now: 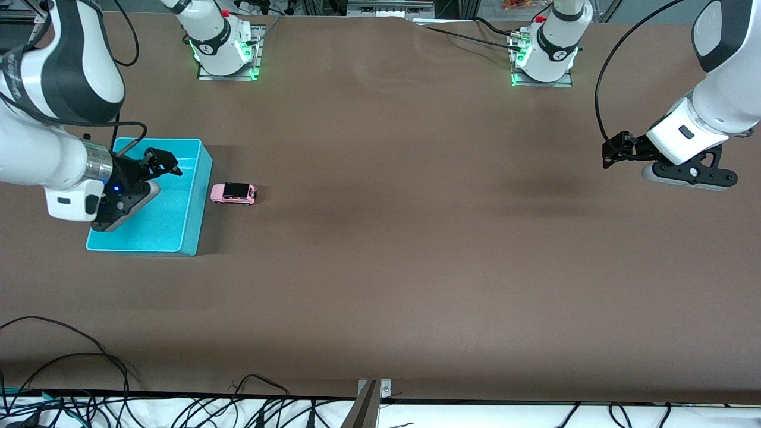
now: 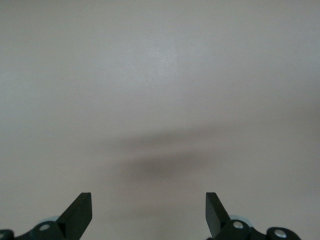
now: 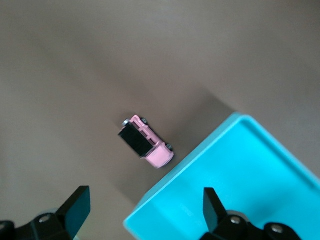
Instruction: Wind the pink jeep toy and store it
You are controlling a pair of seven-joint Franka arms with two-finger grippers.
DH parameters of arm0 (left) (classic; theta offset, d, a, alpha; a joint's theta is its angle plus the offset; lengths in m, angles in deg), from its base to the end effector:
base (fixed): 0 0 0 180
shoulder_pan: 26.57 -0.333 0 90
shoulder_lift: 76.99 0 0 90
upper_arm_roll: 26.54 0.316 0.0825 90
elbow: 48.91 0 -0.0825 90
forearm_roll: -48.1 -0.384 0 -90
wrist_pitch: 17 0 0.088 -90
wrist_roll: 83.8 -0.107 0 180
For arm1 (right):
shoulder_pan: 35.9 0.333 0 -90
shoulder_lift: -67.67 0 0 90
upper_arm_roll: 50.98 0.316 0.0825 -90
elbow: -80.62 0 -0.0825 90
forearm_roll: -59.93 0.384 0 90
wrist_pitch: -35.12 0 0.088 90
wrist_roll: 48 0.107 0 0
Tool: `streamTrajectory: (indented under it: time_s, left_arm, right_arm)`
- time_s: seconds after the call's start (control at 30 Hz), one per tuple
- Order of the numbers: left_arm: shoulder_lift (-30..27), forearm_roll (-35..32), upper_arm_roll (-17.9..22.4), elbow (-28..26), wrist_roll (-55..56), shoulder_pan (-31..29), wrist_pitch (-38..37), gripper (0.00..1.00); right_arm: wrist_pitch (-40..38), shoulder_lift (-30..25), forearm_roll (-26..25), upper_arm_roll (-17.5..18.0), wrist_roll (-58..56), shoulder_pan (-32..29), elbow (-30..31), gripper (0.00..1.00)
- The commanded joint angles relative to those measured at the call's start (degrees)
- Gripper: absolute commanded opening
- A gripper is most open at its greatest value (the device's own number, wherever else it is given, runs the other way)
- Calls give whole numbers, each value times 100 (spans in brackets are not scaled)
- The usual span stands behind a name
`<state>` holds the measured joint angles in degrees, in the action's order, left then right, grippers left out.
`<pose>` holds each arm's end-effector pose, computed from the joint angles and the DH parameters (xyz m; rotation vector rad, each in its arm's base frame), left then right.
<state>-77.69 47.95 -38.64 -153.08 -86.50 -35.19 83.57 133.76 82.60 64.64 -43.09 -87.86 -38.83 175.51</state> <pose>0.5528 -0.0339 0.5293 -3.1305 0.1697 0.0797 0.6134 0.0541 0.4444 -2.7534 -1.1011 0.2222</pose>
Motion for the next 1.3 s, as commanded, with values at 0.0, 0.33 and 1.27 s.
streamTrajectory:
  time_s: [0.0, 0.33, 1.27]
  left_arm:
    - [-1, 6, -3, 98, 200, -34, -38, 100]
    - [105, 59, 58, 1457, 244, -149, -921, 100]
    - [228, 103, -3, 1663, 244, -43, -1049, 100]
  right_arm:
    - [813, -148, 21, -6, -1102, -41, 776, 100]
    - [2980, -711, 48, 46, -1864, -32, 2952, 100]
    - [4953, 158, 48, 503, -3344, -15, 3677, 100]
